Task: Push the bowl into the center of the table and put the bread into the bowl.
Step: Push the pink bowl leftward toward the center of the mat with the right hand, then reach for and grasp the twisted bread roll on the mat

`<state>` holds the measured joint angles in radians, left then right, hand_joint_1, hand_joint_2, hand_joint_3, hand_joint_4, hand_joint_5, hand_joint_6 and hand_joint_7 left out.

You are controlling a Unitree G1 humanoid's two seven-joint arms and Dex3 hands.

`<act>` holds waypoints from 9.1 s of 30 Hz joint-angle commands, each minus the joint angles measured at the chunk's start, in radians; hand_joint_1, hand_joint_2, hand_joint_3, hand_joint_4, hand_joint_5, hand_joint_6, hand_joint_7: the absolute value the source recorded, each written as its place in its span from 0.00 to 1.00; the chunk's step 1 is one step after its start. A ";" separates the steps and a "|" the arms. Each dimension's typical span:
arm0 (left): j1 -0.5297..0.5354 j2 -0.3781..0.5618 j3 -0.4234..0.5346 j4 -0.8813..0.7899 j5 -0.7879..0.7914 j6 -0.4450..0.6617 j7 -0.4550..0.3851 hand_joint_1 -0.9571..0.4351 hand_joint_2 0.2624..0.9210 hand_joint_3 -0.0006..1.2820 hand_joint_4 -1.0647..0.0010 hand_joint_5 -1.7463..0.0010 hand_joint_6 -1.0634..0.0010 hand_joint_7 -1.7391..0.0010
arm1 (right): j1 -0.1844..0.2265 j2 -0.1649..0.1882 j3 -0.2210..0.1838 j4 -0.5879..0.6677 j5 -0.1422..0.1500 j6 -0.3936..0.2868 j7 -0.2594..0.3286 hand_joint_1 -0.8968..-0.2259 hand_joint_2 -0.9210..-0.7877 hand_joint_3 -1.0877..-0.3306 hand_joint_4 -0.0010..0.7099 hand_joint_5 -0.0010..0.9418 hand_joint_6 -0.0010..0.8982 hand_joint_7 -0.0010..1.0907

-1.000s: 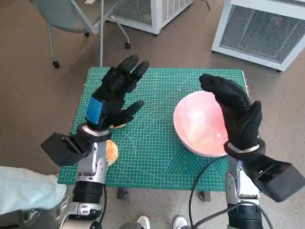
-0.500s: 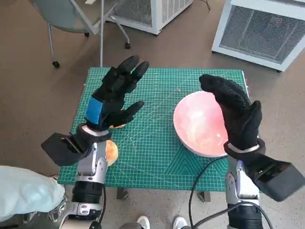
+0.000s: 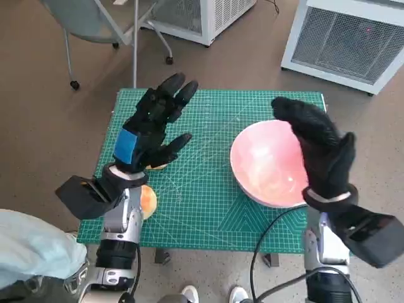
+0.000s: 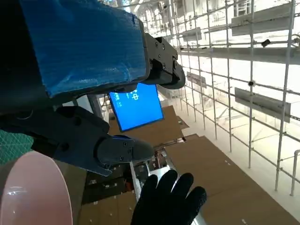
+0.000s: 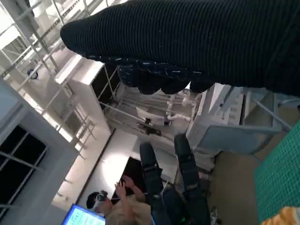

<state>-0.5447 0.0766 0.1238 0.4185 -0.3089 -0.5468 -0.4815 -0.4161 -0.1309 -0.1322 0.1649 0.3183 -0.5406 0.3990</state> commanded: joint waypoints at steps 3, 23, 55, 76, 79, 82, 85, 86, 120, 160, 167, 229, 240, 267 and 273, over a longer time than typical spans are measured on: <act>0.001 0.005 -0.002 -0.007 0.007 0.000 0.003 0.42 1.00 0.28 0.68 1.00 0.77 0.82 | 0.005 -0.035 -0.084 0.072 0.005 -0.034 -0.032 0.47 0.00 0.53 0.18 0.00 0.00 0.36; 0.004 0.001 0.006 0.010 0.000 -0.007 0.003 0.42 1.00 0.27 0.67 1.00 0.77 0.82 | -0.089 -0.095 -0.288 0.526 0.035 -0.242 -0.126 0.46 0.00 0.54 0.20 0.01 0.01 0.40; 0.006 0.020 0.017 0.014 0.005 -0.009 0.008 0.42 1.00 0.28 0.67 1.00 0.76 0.83 | -0.248 -0.034 -0.376 1.053 0.085 -0.232 -0.157 0.63 0.00 0.40 0.30 0.02 0.16 0.42; 0.041 0.051 0.019 -0.018 0.021 -0.019 0.027 0.40 1.00 0.28 0.68 1.00 0.75 0.83 | -0.318 0.043 -0.379 1.108 0.075 -0.139 -0.192 0.59 0.00 0.40 0.37 0.03 0.24 0.44; 0.046 0.054 0.019 -0.021 0.031 -0.026 0.036 0.40 1.00 0.28 0.68 1.00 0.75 0.83 | -0.327 0.051 -0.377 1.113 0.069 -0.122 -0.195 0.59 0.00 0.40 0.38 0.03 0.24 0.44; 0.053 0.056 0.020 -0.026 0.042 -0.031 0.045 0.40 1.00 0.28 0.68 1.00 0.75 0.84 | -0.335 0.057 -0.377 1.116 0.065 -0.105 -0.195 0.59 0.00 0.40 0.38 0.03 0.24 0.43; 0.059 0.059 0.021 -0.032 0.053 -0.034 0.056 0.39 1.00 0.28 0.68 1.00 0.75 0.84 | -0.345 0.062 -0.374 1.119 0.060 -0.088 -0.198 0.59 0.00 0.41 0.39 0.02 0.25 0.42; 0.061 0.061 0.021 -0.034 0.056 -0.035 0.059 0.40 1.00 0.28 0.68 1.00 0.75 0.84 | -0.348 0.064 -0.373 1.120 0.058 -0.084 -0.199 0.59 0.00 0.41 0.39 0.02 0.25 0.42; 0.102 0.092 0.021 -0.054 0.129 -0.082 0.156 0.38 1.00 0.30 0.67 1.00 0.74 0.86 | -0.461 0.123 -0.323 1.143 -0.011 0.036 -0.213 0.59 0.00 0.44 0.42 0.01 0.29 0.37; 0.098 0.079 0.015 -0.044 0.123 -0.090 0.175 0.38 1.00 0.30 0.68 1.00 0.73 0.87 | -0.501 0.055 -0.254 1.118 -0.121 -0.028 -0.207 0.51 0.00 0.48 0.36 0.00 0.30 0.29; 0.082 0.078 0.011 -0.025 0.132 -0.097 0.182 0.39 1.00 0.30 0.68 1.00 0.73 0.87 | -0.488 0.034 -0.248 1.067 -0.115 -0.129 -0.141 0.50 0.00 0.50 0.34 0.00 0.27 0.28; -0.057 0.546 -0.176 -0.268 0.734 0.708 -0.038 0.51 0.74 0.00 0.95 1.00 0.77 0.97 | -0.066 -0.001 -0.022 0.212 -0.084 -0.200 0.002 0.40 0.00 0.50 0.16 0.00 0.00 0.38; -0.093 0.534 -0.297 -0.197 0.802 0.790 -0.041 0.70 0.74 0.00 0.95 1.00 0.72 0.99 | -0.076 0.001 -0.011 0.228 -0.076 -0.192 0.006 0.42 0.00 0.50 0.17 0.00 0.00 0.38; -0.281 0.419 -0.530 0.269 0.961 0.758 0.078 0.65 0.71 0.00 0.94 1.00 0.75 1.00 | -0.088 0.008 0.003 0.252 -0.054 -0.187 0.017 0.43 0.00 0.49 0.17 0.00 0.00 0.39; -0.349 0.370 -0.560 0.459 0.969 0.738 0.140 0.67 0.74 0.01 0.89 0.99 0.73 0.99 | -0.084 0.006 0.005 0.250 -0.045 -0.186 0.020 0.42 0.00 0.49 0.18 0.01 0.00 0.39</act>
<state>-0.8463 0.4686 -0.4222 0.7980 0.6465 0.2040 -0.3738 -0.5118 -0.1211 -0.1296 0.4065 0.2701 -0.7435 0.4098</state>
